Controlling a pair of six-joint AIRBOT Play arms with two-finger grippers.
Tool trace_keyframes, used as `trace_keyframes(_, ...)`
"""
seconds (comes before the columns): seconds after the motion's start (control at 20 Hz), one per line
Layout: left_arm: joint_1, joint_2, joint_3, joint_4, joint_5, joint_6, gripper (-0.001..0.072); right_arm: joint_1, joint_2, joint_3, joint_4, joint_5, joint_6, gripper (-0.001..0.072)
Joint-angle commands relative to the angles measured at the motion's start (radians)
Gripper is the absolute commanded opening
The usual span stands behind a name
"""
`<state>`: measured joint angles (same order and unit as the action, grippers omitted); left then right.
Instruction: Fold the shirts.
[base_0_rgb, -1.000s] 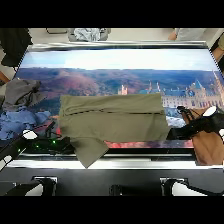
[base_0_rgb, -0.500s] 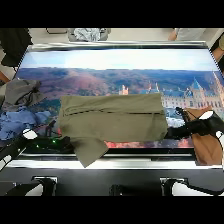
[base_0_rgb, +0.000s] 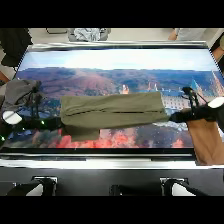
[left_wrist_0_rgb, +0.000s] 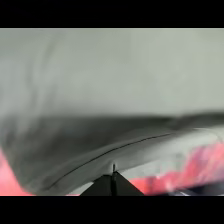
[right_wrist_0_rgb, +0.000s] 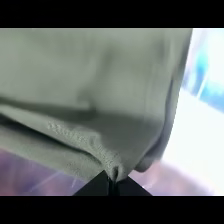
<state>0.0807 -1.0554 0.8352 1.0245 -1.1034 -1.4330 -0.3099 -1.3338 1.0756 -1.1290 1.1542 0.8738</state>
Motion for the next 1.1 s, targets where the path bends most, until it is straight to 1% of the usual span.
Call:
trace_keyframes(0.0, 0.001, -0.138, 0.225, 0.035, -0.004, -0.004, 0.0022, 0.099, -0.101, 0.157, -0.069, -0.132, 0.077, 0.0035)
trace_keyframes(0.15, 0.023, -0.345, 0.436, 0.034, -0.010, -0.004, 0.0022, 0.129, -0.281, 0.343, -0.087, -0.111, 0.115, 0.0035)
trace_keyframes(0.25, 0.035, -0.481, 0.567, 0.032, -0.043, -0.008, 0.0023, 0.129, -0.376, 0.449, -0.084, -0.105, 0.150, 0.0035)
trace_keyframes(0.35, 0.035, -0.608, 0.658, 0.030, -0.109, -0.006, 0.0023, 0.129, -0.439, 0.504, -0.074, -0.108, 0.168, 0.0036)
trace_keyframes(0.4, 0.033, -0.660, 0.681, 0.030, -0.121, -0.007, 0.0023, 0.129, -0.463, 0.509, -0.057, -0.112, 0.171, 0.0036)
trace_keyframes(0.55, 0.033, -0.745, 0.692, 0.021, -0.116, -0.007, 0.0025, 0.129, -0.515, 0.508, -0.052, -0.093, 0.175, 0.0038)
trace_keyframes(0.65, 0.034, -0.758, 0.692, 0.018, -0.116, -0.007, 0.0028, 0.129, -0.532, 0.508, -0.031, -0.088, 0.177, 0.0040)
trace_keyframes(0.7, 0.037, -0.756, 0.693, 0.018, -0.116, -0.007, 0.0035, 0.128, -0.530, 0.511, -0.022, -0.101, 0.177, 0.0055)
trace_keyframes(0.75, 0.041, -0.755, 0.701, 0.018, -0.123, -0.006, 0.0110, 0.127, -0.523, 0.521, -0.015, -0.105, 0.177, 0.0195)
trace_keyframes(0.8, 0.049, -0.752, 0.718, 0.018, -0.144, -0.007, 0.0272, 0.119, -0.511, 0.537, -0.014, -0.097, 0.155, 0.0407)
trace_keyframes(0.85, 0.058, -0.750, 0.739, 0.018, -0.172, -0.006, 0.0342, 0.108, -0.497, 0.552, -0.009, -0.083, 0.119, 0.0574)
trace_keyframes(0.9, 0.066, -0.746, 0.762, 0.014, -0.203, -0.006, 0.0342, 0.089, -0.483, 0.563, -0.007, -0.068, 0.097, 0.0714)
trace_keyframes(0.95, 0.073, -0.737, 0.780, 0.003, -0.235, -0.007, 0.0332, 0.066, -0.476, 0.564, -0.005, -0.059, 0.090, 0.0714)
trace_keyframes(1.05, 0.069, -0.698, 0.785, -0.050, -0.247, 0.002, 0.0333, 0.011, -0.496, 0.563, 0.032, -0.019, 0.099, 0.0714)
